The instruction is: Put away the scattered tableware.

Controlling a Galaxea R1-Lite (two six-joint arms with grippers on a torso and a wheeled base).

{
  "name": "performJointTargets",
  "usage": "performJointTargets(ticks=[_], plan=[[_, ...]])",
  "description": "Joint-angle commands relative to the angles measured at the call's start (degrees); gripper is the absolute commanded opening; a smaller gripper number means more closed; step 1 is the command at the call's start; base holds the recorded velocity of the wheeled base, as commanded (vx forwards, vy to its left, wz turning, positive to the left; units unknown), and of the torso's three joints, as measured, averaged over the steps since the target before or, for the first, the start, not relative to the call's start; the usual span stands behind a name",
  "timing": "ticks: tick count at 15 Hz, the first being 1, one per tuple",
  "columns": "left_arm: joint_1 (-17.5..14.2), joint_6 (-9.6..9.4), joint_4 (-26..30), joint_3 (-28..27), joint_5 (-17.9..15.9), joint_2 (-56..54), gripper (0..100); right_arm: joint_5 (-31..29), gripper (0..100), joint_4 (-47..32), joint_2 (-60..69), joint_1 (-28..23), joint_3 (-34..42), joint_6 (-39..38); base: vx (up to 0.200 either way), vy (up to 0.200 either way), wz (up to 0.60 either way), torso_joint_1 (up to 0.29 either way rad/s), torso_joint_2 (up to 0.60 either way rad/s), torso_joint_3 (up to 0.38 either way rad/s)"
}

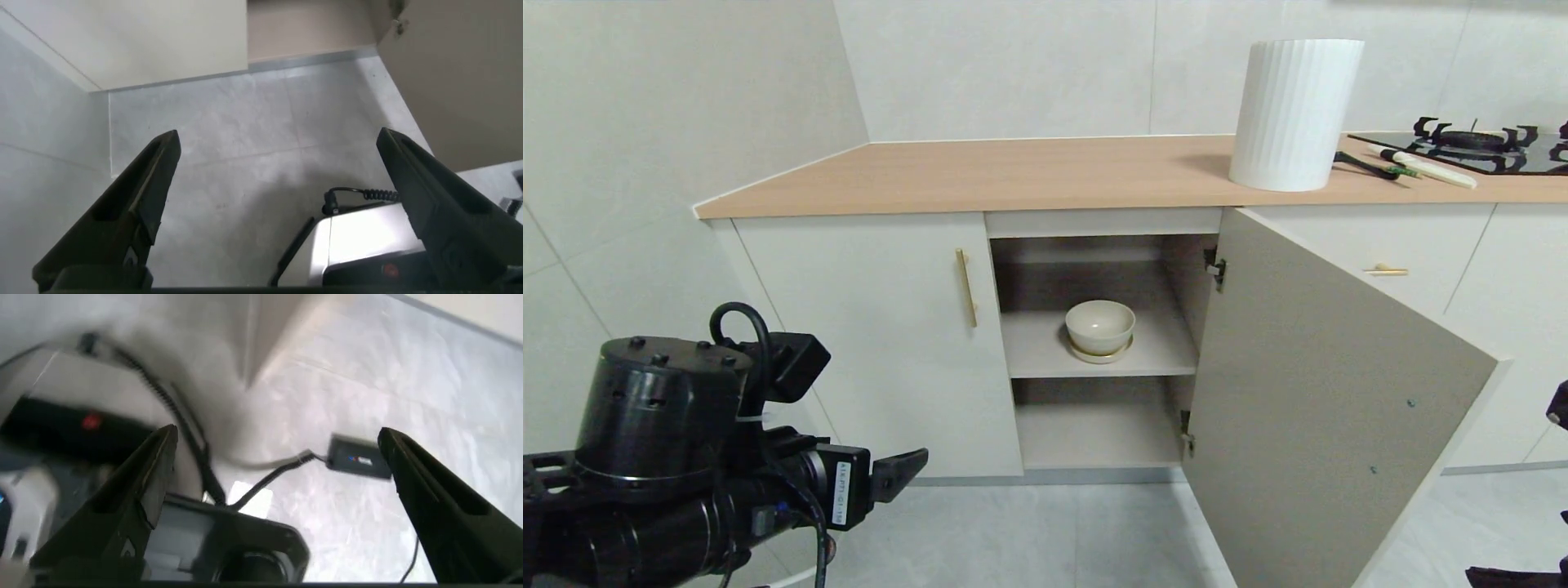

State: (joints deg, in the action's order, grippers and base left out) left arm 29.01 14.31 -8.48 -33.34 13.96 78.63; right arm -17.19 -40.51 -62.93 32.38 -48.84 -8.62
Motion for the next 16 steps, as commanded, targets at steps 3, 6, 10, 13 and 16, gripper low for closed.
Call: performJointTargets(ticks=[3,6,10,13,16], plan=[[0.0,0.01,0.0,0.1,0.0,0.1,100,-0.3,100,0.5,-0.3,-8.6,-0.2,4.0,0.000,0.000,0.00,0.000,0.00,0.000],[0.0,0.01,0.0,0.4,0.0,0.2,100,-0.3,100,5.7,-2.0,-18.2,0.6,8.4,0.000,0.000,0.00,0.000,0.00,0.000],[0.0,0.01,0.0,0.4,0.0,0.4,100,-0.2,100,14.9,-7.0,-26.0,1.7,8.4,0.000,0.000,0.00,0.000,0.00,0.000],[0.0,0.01,0.0,0.4,0.0,0.4,100,-0.2,100,22.7,-8.6,-28.3,3.5,8.4,0.000,0.000,0.00,0.000,0.00,0.000],[0.0,0.01,0.0,0.4,0.0,0.3,100,-0.1,100,27.0,-11.4,-29.1,3.4,7.4,0.000,0.000,0.00,0.000,0.00,0.000]])
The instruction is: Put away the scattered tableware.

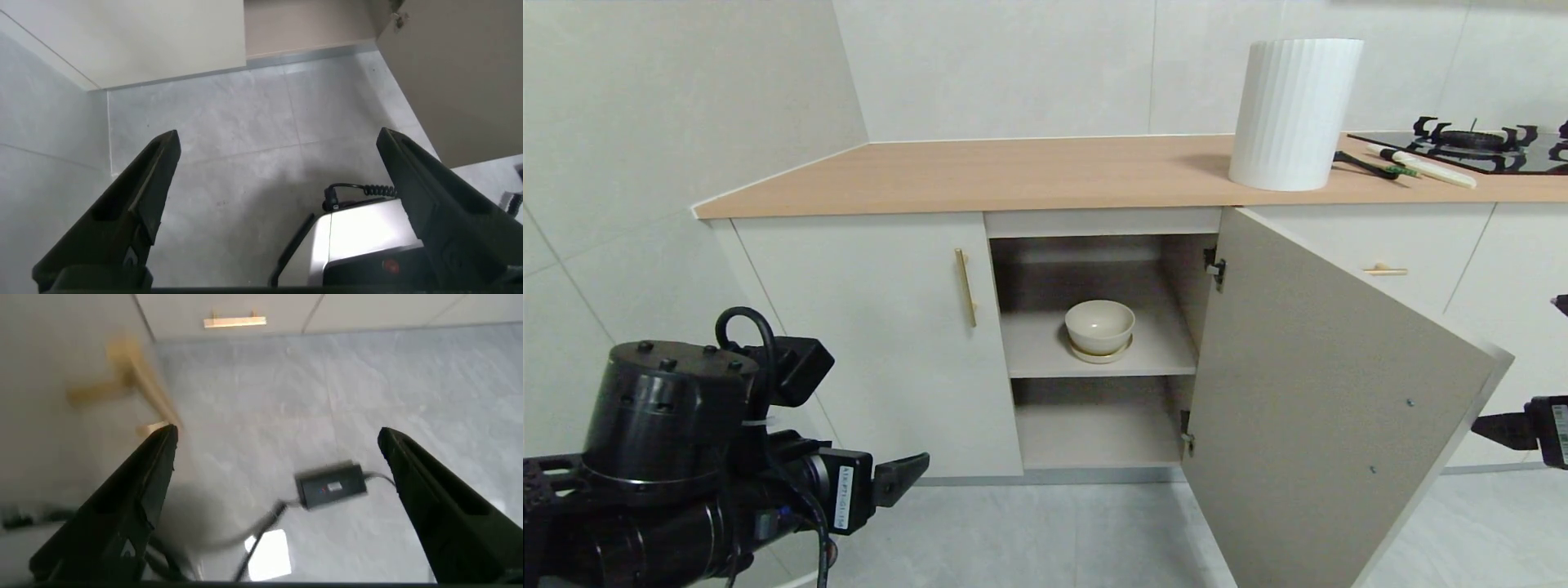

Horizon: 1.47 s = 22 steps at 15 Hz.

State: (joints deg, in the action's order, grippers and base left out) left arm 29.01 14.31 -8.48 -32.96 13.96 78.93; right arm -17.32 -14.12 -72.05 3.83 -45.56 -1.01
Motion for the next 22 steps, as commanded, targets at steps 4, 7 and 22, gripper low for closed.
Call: performJointTargets(ticks=[4,7,22], plan=[[0.0,-0.07,0.0,0.0,0.0,0.0,100,0.0,100,6.6,-6.2,-1.7,0.2,-3.2,0.000,0.000,0.00,0.000,0.00,0.000],[0.0,-0.07,0.0,0.1,0.0,0.0,100,0.3,100,8.5,-7.8,-1.6,0.6,-3.8,0.000,0.000,0.00,0.000,0.00,0.000],[0.0,0.10,0.0,0.0,-0.1,-0.6,100,0.4,100,19.0,-17.3,26.4,4.6,-22.8,0.000,0.000,0.00,0.000,0.00,0.000]])
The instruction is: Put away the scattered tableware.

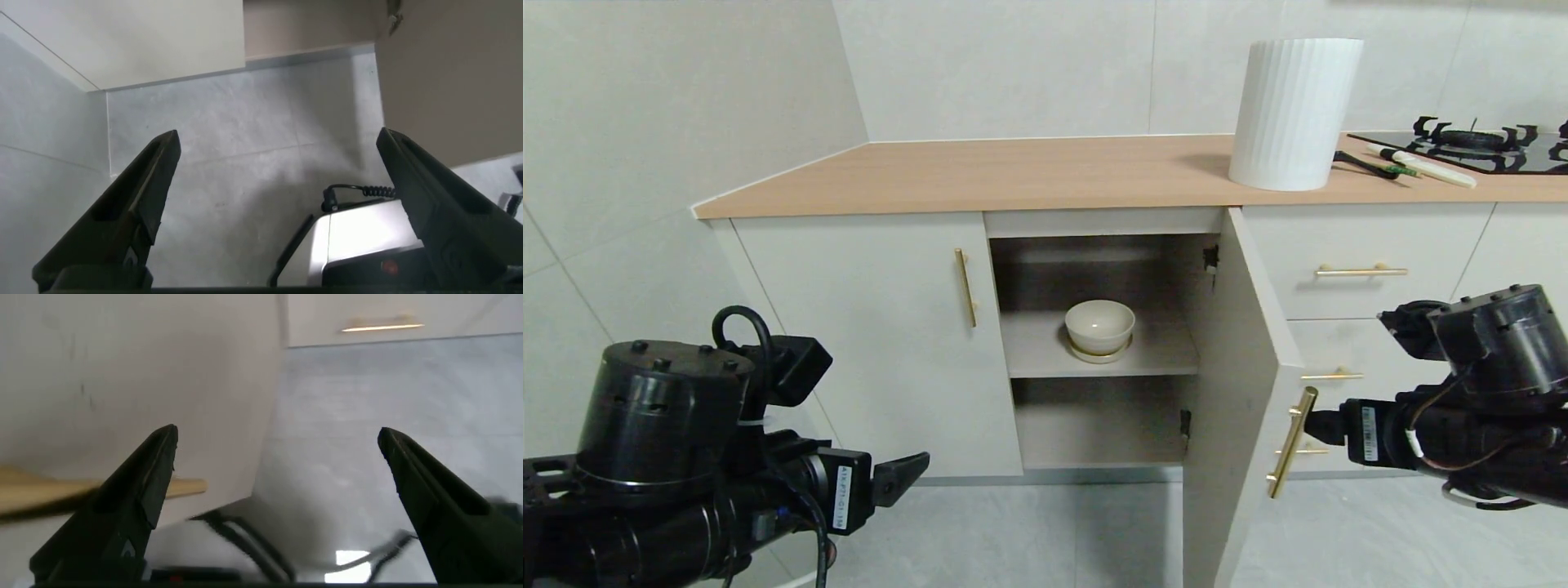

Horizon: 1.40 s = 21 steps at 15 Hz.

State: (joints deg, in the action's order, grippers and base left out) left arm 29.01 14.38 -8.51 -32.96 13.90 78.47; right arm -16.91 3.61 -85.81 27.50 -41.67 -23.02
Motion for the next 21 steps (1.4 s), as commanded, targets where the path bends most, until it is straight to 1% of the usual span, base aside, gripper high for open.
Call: performJointTargets(ticks=[1,4,6,7,8,11,12,14,17,18,21], plan=[[0.1,0.03,0.0,0.0,0.1,-0.2,100,-0.1,100,3.0,-5.1,3.2,1.0,-0.9,0.000,0.000,0.00,0.000,0.00,0.000],[0.0,-0.15,0.1,0.0,0.4,-1.9,100,0.2,100,5.8,-7.8,3.3,0.6,-0.5,0.000,0.000,0.00,0.000,0.00,0.000],[-0.2,-0.32,0.3,-0.2,0.3,-6.7,100,3.8,100,7.2,-8.2,3.3,-1.5,1.7,0.000,0.000,0.00,0.000,0.00,0.000],[-0.5,-0.32,0.2,-0.5,0.2,-7.3,100,8.3,100,7.2,-9.3,3.1,-4.4,5.3,0.000,0.000,0.00,0.000,0.00,0.000],[-0.9,-0.32,0.2,-0.6,0.2,-6.8,100,10.9,100,7.0,-11.0,3.1,-7.4,7.1,0.000,0.000,0.00,0.000,0.00,0.000],[-0.9,-0.32,0.1,-0.6,0.2,-3.9,100,11.8,100,6.9,-17.0,4.1,-14.9,10.3,0.000,0.000,0.00,0.000,0.00,0.000],[-0.8,-0.41,0.0,-0.5,0.1,-3.4,100,11.7,100,7.2,-18.9,4.1,-16.3,10.2,0.000,0.000,0.00,0.000,0.00,0.000],[-0.6,-0.50,-0.1,-0.5,0.1,-2.0,100,11.8,100,7.7,-21.6,4.3,-16.8,9.9,0.000,0.000,0.00,0.000,0.00,0.000],[-0.5,-0.41,-0.4,-0.3,0.3,0.5,100,11.7,100,12.3,-24.1,4.3,-16.5,9.4,0.000,0.000,0.00,0.000,0.00,0.000],[-0.5,-0.41,-0.4,-0.3,0.3,0.7,100,11.6,100,15.3,-25.1,4.3,-16.4,7.6,0.000,0.000,0.00,0.000,0.00,0.000],[-0.4,-0.41,-0.4,-0.3,0.3,0.6,100,11.5,100,18.0,-27.7,4.3,-16.9,5.5,0.000,0.000,0.00,0.000,0.00,0.000]])
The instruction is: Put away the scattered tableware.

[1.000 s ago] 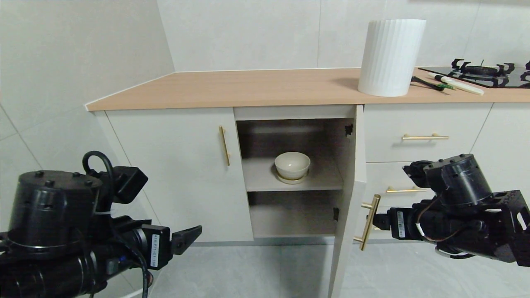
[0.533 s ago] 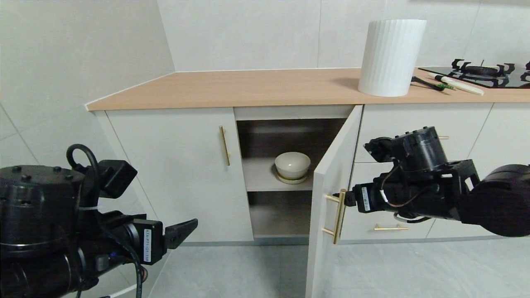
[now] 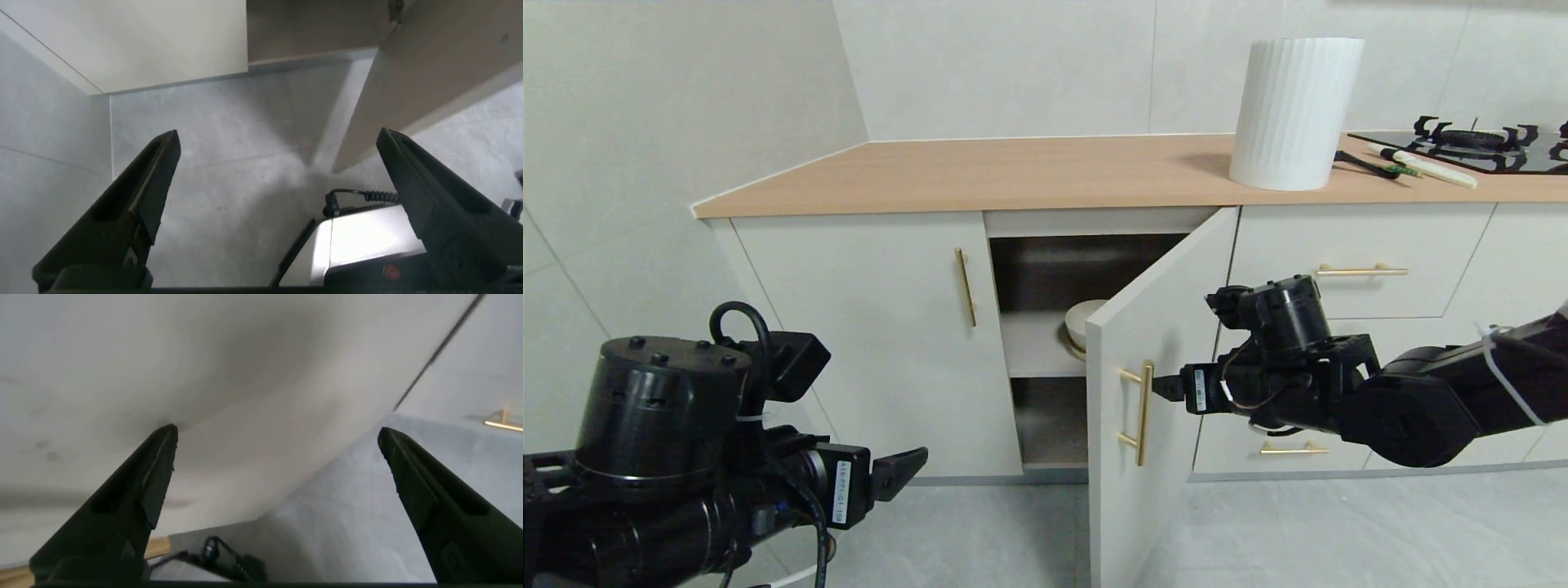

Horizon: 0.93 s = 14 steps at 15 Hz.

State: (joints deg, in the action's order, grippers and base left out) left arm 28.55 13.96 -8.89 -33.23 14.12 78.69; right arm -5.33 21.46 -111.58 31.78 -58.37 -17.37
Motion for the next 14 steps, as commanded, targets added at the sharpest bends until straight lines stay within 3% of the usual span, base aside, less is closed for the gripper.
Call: performJointTargets(ticks=[1,5,7,11,14], plan=[[0.0,0.02,0.0,0.0,0.0,0.3,100,-0.1,100,1.3,-2.8,0.0,-0.1,-0.3,0.000,0.000,0.00,0.000,0.00,0.000],[-0.1,-0.95,0.0,0.2,0.1,-0.1,100,-0.2,100,6.2,-5.8,0.0,-0.2,-1.4,0.000,0.000,0.00,0.000,0.00,0.000],[-0.2,-2.09,0.0,0.4,0.5,-0.6,100,-0.6,100,8.0,-6.6,0.0,-0.2,-1.7,0.200,0.000,0.00,0.000,0.00,0.005],[-0.2,-2.09,0.0,0.5,0.6,-0.5,100,-1.5,100,12.0,-9.0,0.0,-1.1,-4.0,0.200,0.000,0.00,-0.004,0.00,0.000],[-0.2,-2.09,0.0,0.4,0.6,-0.5,100,-2.3,100,13.4,-9.6,0.0,-1.2,-4.1,0.000,0.000,0.00,0.000,0.00,0.000]])
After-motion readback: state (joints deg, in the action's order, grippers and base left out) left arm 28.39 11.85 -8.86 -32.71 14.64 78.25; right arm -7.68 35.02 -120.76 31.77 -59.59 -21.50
